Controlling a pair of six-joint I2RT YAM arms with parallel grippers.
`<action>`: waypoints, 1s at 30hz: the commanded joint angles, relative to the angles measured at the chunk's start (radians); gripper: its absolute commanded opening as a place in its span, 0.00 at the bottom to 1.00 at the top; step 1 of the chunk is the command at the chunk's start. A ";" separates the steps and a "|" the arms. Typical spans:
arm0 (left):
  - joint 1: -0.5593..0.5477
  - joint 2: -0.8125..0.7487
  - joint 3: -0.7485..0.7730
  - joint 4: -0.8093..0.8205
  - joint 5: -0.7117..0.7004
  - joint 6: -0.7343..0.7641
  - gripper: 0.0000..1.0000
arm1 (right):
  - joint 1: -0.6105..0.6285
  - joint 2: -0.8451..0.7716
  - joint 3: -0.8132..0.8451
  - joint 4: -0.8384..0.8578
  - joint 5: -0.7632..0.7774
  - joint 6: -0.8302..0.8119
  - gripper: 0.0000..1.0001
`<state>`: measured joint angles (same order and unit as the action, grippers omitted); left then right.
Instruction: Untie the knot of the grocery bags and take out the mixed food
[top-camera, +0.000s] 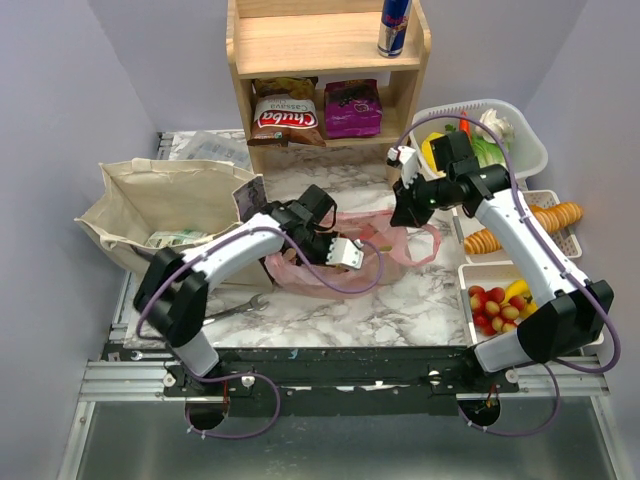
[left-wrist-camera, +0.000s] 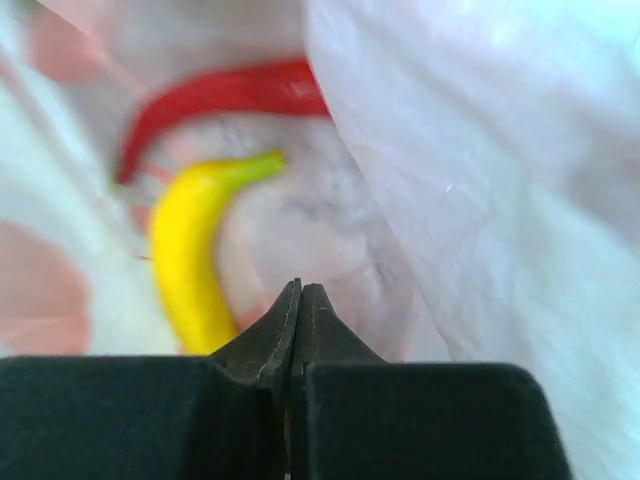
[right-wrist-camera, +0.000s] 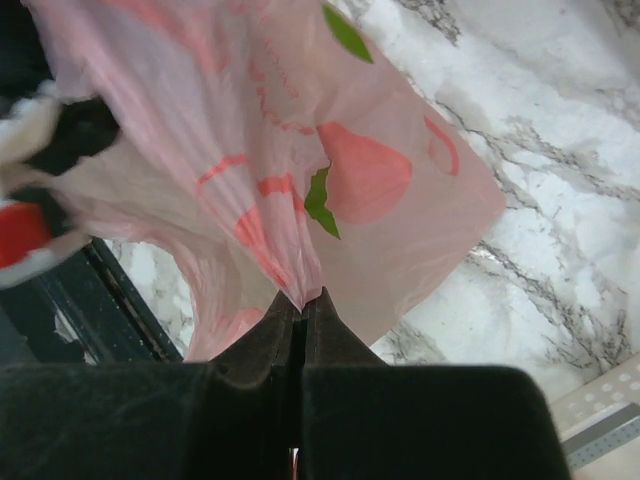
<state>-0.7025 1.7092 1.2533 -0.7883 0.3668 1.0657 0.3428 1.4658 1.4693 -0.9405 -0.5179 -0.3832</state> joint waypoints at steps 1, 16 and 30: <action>-0.051 -0.212 -0.016 0.145 0.135 -0.150 0.00 | -0.002 -0.015 -0.038 -0.043 -0.085 -0.015 0.01; -0.099 -0.501 -0.115 0.500 0.378 -0.555 0.00 | 0.002 -0.205 -0.127 0.100 -0.165 0.090 0.56; -0.117 -0.390 -0.053 0.073 0.084 -0.162 0.29 | 0.004 -0.156 -0.161 0.014 -0.033 0.012 0.84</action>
<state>-0.8158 1.2251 1.2030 -0.4854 0.6205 0.6621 0.3435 1.2427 1.3697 -0.8543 -0.6468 -0.3012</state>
